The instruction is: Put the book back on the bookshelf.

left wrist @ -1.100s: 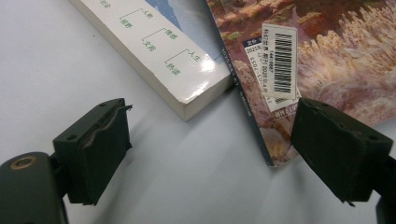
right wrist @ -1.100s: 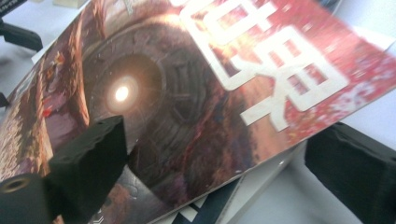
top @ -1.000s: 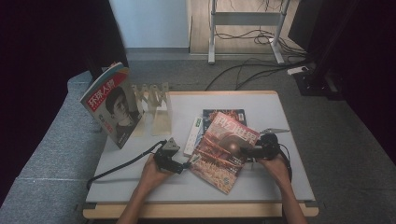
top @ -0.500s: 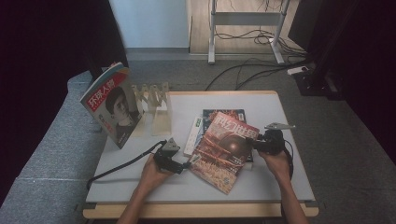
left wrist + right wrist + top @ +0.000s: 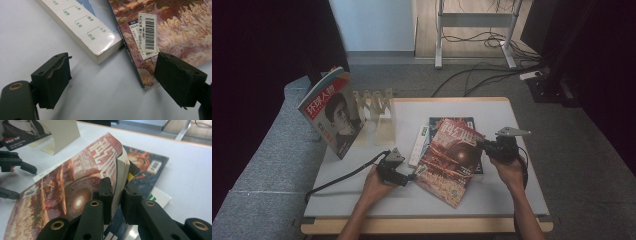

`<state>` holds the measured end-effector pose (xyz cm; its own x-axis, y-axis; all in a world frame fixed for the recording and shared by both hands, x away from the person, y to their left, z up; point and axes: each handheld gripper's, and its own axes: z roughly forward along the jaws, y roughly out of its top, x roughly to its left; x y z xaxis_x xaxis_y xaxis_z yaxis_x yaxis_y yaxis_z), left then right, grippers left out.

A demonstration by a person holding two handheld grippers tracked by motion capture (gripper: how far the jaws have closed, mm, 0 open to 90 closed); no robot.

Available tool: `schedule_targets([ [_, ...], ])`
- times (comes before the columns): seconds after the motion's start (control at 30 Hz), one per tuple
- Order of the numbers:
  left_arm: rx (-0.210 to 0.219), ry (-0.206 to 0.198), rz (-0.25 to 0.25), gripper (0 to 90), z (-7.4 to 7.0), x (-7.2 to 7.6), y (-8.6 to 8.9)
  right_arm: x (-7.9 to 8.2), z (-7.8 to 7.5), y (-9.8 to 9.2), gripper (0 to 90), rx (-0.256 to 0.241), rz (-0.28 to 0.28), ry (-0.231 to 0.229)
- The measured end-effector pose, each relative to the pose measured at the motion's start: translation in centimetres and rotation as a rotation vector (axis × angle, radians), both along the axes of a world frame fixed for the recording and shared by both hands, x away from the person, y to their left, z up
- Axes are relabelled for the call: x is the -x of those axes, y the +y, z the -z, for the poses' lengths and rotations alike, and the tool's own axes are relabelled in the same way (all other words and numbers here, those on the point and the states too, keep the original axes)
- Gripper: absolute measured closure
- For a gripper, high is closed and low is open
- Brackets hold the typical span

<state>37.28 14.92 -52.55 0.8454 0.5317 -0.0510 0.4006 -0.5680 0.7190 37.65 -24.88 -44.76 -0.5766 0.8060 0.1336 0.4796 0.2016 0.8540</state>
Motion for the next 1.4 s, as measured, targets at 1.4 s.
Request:
schedule_targets([
  [1.4, 0.171, 0.012, 0.06, 32.1, -4.9, -3.2, -0.5, 1.0, -5.9, 3.1, 79.8, 0.046, -0.169, -0.164],
])
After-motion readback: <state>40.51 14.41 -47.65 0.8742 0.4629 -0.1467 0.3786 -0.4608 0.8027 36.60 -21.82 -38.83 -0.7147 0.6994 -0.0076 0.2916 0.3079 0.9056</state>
